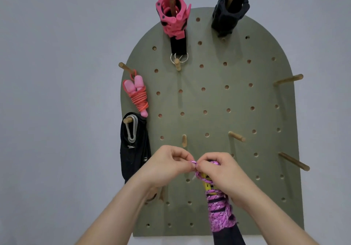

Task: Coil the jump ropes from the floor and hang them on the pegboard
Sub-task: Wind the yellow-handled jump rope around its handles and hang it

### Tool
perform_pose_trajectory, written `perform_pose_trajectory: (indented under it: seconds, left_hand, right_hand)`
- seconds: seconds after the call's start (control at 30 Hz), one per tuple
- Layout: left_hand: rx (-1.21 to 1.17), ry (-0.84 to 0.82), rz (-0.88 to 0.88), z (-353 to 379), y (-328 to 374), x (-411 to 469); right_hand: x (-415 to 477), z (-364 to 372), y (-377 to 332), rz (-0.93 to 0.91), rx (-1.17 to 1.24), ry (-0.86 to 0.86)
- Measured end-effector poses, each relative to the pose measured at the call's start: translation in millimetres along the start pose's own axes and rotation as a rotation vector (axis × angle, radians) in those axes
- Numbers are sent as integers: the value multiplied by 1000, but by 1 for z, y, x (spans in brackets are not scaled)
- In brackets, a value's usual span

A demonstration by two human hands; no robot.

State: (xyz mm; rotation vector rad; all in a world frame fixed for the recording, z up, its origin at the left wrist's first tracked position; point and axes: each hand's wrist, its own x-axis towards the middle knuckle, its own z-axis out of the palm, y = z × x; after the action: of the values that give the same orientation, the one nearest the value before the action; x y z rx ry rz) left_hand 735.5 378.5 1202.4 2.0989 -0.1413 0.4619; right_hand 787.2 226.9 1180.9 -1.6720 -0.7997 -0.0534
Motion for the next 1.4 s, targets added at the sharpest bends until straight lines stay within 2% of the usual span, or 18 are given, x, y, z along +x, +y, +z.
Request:
perform_pose_trajectory:
  seconds: [0.1, 0.2, 0.33, 0.43, 0.53, 0.63, 0.77, 0.87, 1.0, 1.17, 1.27, 1.4]
  left_hand:
    - [-44, -68, 61, -13, -11, 16]
    - [-55, -30, 104, -16, -24, 32]
    - [96, 257, 221, -12, -39, 50]
    - [313, 490, 414, 0, -51, 60]
    - [394, 592, 523, 7, -60, 66]
    - [404, 654, 532, 0, -70, 69]
    - [167, 515, 305, -19, -71, 77]
    - [161, 381, 344, -20, -64, 71]
    - [-39, 244, 348, -14, -67, 54]
    - [-143, 311, 314, -11, -65, 56]
    - [-274, 298, 242, -14, -66, 63]
    - [-404, 367, 177, -8, -69, 71]
  right_hand:
    - [20, 1, 1, 26, 32, 1]
    - [43, 6, 4, 65, 52, 20]
    - [66, 17, 12, 95, 93, 91]
    - [72, 28, 18, 140, 238, 148]
    - [75, 36, 24, 195, 419, 175]
    - [78, 41, 31, 215, 426, 231]
    - [82, 39, 37, 232, 436, 309]
    - [82, 33, 38, 223, 444, 275]
    - [73, 27, 36, 207, 513, 173]
    - [74, 29, 29, 206, 584, 79]
    - [79, 30, 29, 249, 606, 87]
    - [82, 36, 35, 325, 651, 100]
